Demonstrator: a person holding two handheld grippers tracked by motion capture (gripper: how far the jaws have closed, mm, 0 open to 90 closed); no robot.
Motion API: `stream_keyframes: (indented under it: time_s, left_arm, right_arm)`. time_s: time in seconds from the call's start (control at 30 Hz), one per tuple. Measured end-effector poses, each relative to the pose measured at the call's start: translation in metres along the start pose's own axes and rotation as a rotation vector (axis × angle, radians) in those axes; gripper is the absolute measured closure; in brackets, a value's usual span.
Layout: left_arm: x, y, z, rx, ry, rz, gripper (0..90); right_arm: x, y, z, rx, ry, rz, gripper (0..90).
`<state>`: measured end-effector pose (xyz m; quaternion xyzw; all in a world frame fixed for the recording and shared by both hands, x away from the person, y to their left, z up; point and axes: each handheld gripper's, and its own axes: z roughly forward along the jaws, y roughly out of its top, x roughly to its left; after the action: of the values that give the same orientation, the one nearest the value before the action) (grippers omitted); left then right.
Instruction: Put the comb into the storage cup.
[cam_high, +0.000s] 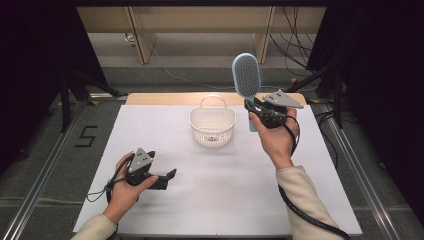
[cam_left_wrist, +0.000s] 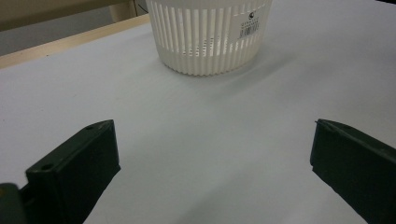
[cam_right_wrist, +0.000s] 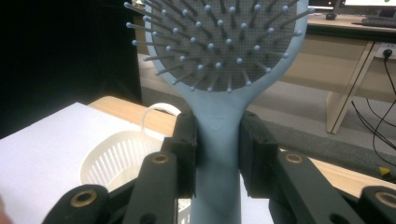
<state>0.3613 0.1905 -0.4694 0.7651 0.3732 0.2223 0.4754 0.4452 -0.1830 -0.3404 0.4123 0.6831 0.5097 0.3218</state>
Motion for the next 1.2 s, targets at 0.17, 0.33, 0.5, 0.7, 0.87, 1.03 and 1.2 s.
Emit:
stream_keyframes:
  time_s: [0.17,0.33,0.5,0.7,0.87,1.03,1.2]
  left_arm:
    - [0.0001,0.0,-0.0001,0.0,0.0,0.001,0.6]
    - [0.0,0.0,0.0,0.0,0.0,0.0,0.6]
    - [0.0002,0.0,-0.0001,-0.001,0.001,0.0,0.6]
    - [0.0,0.0,-0.0001,-0.002,0.0,-0.001,0.6]
    - [0.0001,0.0001,-0.0002,-0.002,0.0,-0.001,0.6]
    - [0.0001,0.0001,0.0,-0.001,-0.001,0.0,0.6]
    - [0.0002,0.0001,-0.0002,-0.003,0.0,-0.002,0.6]
  right_arm:
    - [0.0,0.0002,0.0009,-0.003,-0.001,-0.002,70.6]
    - [-0.0001,0.0005,0.0017,-0.005,-0.002,-0.002,70.7]
    - [0.0004,0.0008,0.0035,-0.006,-0.001,-0.003,70.6]
    - [0.0014,0.0017,0.0051,-0.009,0.002,-0.002,70.7]
    - [0.0023,0.0024,0.0066,-0.012,0.006,-0.001,70.6]
    - [0.0023,0.0029,0.0077,-0.015,0.006,-0.001,70.7]
    - [0.0027,0.0034,0.0091,-0.018,0.008,0.0,70.6]
